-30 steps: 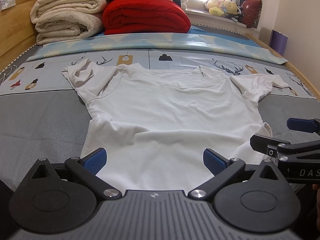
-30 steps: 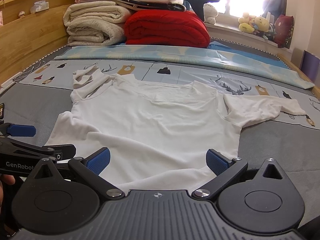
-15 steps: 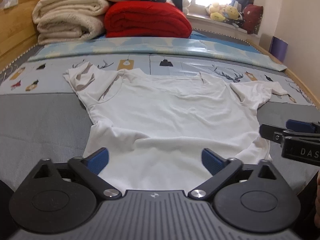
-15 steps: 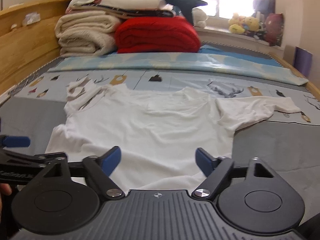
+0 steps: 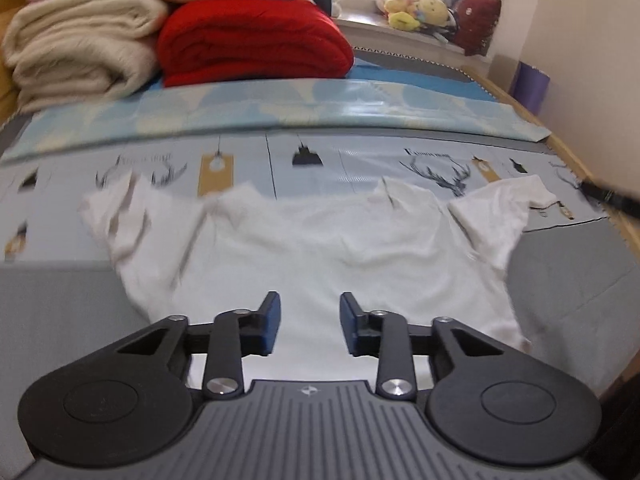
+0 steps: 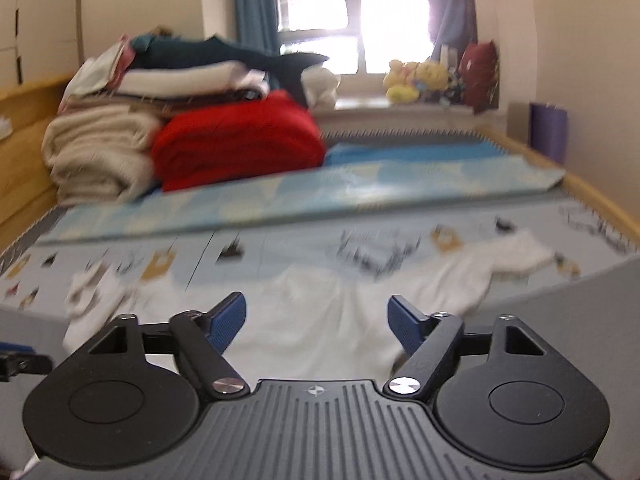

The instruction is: Fold small clothes

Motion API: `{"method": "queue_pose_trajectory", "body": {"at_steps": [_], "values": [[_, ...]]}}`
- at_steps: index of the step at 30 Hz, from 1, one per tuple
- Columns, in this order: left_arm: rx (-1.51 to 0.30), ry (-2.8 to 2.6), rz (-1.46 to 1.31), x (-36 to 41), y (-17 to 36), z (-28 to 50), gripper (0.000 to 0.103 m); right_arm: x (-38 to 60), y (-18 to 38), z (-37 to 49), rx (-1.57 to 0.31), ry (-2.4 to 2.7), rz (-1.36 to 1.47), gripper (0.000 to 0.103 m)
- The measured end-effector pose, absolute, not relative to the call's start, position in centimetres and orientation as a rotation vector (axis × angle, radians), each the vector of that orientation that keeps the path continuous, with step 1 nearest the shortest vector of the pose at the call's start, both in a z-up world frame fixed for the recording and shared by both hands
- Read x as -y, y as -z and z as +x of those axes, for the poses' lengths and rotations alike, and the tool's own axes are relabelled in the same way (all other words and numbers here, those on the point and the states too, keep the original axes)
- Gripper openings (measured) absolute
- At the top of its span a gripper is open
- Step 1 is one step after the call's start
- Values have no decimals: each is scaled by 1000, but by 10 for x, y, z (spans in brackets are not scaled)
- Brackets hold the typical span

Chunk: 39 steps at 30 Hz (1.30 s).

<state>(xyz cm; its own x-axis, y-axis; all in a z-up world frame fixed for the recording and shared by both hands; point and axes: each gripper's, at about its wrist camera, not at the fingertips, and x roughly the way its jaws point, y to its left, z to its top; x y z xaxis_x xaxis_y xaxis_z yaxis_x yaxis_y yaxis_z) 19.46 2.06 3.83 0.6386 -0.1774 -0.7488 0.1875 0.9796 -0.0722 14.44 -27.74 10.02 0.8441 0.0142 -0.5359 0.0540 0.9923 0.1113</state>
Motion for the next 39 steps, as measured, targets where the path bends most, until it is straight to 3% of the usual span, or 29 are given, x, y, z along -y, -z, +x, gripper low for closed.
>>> {"method": "queue_pose_trajectory", "body": {"at_steps": [3, 5, 8, 16, 18, 23, 25, 27, 30, 31, 33, 34, 35, 36, 37, 39], "values": [[-854, 214, 13, -36, -31, 239, 20, 301, -111, 185, -537, 21, 137, 43], [-838, 208, -24, -52, -21, 267, 16, 312, -109, 213, -544, 8, 144, 37], [-864, 181, -149, -83, 2, 302, 6, 315, -88, 255, -605, -40, 149, 37], [-978, 199, -208, -95, 54, 363, 6, 305, 8, 334, -874, -127, 217, 39], [-1001, 183, -248, -98, 66, 375, 6, 302, 23, 347, -902, -108, 181, 44], [-1020, 136, -323, -97, 90, 404, 16, 302, 61, 373, -992, -84, 191, 57], [-1033, 116, -364, -98, 98, 414, 26, 301, 76, 383, -1019, -81, 194, 59], [-1048, 101, -377, -96, 107, 421, 43, 301, 88, 390, -1050, -80, 207, 59], [-1077, 99, -359, -89, 119, 429, 45, 295, 95, 397, -1042, -81, 170, 59], [-1072, 100, -343, -87, 120, 431, 45, 292, 94, 399, -1037, -86, 159, 57], [-1051, 102, -309, -81, 121, 435, 44, 292, 93, 404, -1025, -81, 162, 33], [-1045, 94, -299, -79, 121, 437, 42, 293, 92, 407, -1024, -79, 169, 32], [-1043, 80, -275, -77, 122, 439, 29, 293, 91, 408, -1020, -74, 175, 22], [-1047, 72, -247, -75, 123, 442, 13, 295, 90, 410, -1017, -68, 174, 18], [-1047, 65, -208, -73, 124, 444, 6, 296, 90, 412, -1019, -69, 171, 18], [-1040, 71, -184, -73, 125, 448, 3, 296, 88, 416, -1011, -74, 159, 15]]}}
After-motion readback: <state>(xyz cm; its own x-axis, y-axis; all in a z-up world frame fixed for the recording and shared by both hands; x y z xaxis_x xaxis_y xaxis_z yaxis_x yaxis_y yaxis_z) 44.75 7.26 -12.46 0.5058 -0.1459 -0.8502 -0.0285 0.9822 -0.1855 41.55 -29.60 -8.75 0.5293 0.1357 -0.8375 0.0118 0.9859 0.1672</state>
